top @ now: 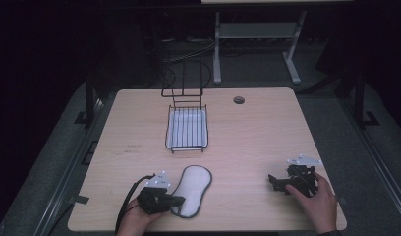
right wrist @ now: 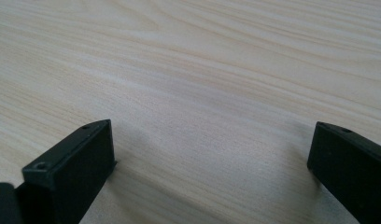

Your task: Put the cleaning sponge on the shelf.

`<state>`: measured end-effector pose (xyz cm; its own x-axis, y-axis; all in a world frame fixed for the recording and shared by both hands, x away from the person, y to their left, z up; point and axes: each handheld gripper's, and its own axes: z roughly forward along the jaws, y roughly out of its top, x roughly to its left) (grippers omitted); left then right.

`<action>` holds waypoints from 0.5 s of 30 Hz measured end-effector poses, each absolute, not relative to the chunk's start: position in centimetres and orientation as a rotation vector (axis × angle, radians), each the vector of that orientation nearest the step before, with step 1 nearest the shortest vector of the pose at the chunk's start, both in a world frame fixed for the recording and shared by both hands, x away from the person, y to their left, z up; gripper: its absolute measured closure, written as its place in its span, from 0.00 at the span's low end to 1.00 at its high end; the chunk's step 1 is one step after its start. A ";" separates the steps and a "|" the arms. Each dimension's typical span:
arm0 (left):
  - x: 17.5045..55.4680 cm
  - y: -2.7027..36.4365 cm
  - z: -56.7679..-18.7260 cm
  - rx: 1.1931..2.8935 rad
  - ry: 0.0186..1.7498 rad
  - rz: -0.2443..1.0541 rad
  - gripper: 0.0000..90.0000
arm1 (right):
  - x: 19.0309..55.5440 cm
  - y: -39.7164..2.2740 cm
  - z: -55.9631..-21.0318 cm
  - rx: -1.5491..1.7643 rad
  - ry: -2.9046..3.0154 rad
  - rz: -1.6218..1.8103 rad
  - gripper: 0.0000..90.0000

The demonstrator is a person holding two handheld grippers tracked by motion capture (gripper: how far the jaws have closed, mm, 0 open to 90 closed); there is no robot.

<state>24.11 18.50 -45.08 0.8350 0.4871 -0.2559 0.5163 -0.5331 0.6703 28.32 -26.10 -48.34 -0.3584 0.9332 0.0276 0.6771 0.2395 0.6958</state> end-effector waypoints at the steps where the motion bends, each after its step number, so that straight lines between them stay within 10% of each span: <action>1: 24.1 18.6 -45.1 2.218 0.737 -0.047 1.00 | 28.3 -26.1 -48.3 1.477 2.125 0.884 0.00; 15: 25.0 20.5 -44.9 2.222 0.802 0.025 1.00 | 28.3 -26.1 -48.3 1.478 2.124 0.884 0.00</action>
<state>25.05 20.52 -44.87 0.8025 0.5540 -0.2216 0.5392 -0.5143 0.6669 28.32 -26.09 -48.34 -0.3584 0.9332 0.0277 0.6772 0.2394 0.6958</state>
